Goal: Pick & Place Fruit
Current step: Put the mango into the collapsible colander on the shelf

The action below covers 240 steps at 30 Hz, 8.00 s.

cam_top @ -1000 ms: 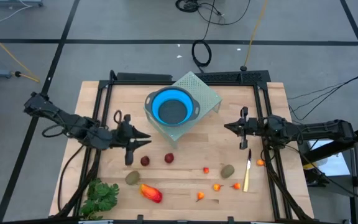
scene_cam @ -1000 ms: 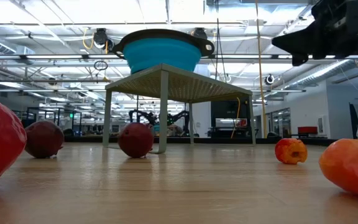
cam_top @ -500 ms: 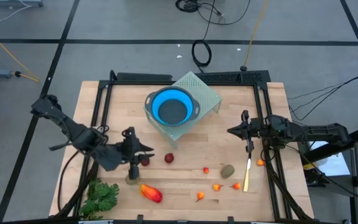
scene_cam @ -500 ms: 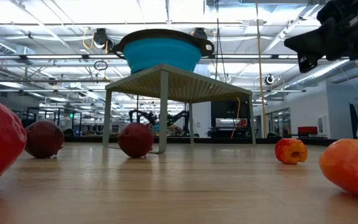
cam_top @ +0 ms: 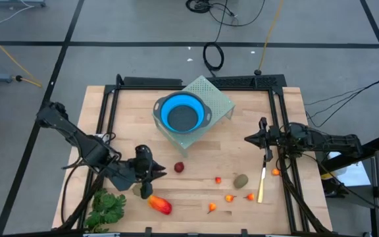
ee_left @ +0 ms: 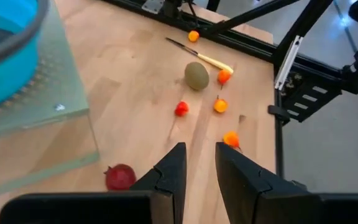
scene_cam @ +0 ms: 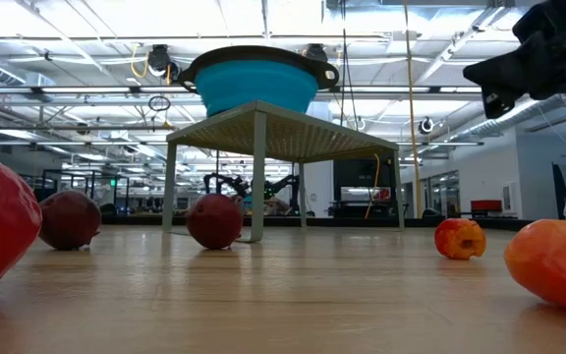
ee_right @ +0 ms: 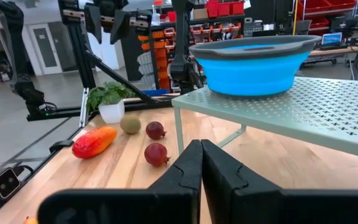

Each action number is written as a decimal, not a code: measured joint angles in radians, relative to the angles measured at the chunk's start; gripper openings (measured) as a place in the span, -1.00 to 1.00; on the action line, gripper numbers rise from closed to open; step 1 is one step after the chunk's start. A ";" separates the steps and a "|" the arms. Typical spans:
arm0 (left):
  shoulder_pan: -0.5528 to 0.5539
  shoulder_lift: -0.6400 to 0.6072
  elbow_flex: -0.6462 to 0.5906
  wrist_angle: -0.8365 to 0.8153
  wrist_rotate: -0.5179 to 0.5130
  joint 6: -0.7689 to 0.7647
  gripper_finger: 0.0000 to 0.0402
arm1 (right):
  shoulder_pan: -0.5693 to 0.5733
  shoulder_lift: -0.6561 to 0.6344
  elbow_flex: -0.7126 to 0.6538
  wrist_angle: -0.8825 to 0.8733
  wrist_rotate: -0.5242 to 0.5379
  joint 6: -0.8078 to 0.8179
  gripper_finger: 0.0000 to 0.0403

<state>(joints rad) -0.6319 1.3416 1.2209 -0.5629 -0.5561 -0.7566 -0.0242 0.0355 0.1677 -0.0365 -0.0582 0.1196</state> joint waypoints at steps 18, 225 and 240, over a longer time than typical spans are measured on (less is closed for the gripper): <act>-0.005 0.295 0.330 -0.393 0.373 0.075 -0.56 | 0.000 -0.013 0.000 -0.011 0.000 -0.004 -1.00; 0.001 0.669 0.409 -0.520 0.573 0.194 0.12 | 0.000 -0.013 0.001 0.009 0.005 -0.007 -1.00; 0.042 0.669 0.533 -0.546 0.567 0.167 0.08 | 0.000 -0.013 0.001 0.009 0.004 -0.007 -1.00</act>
<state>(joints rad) -0.5903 2.0102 1.7536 -1.1091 0.0108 -0.5897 -0.0243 0.0227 0.1684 -0.0276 -0.0544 0.1123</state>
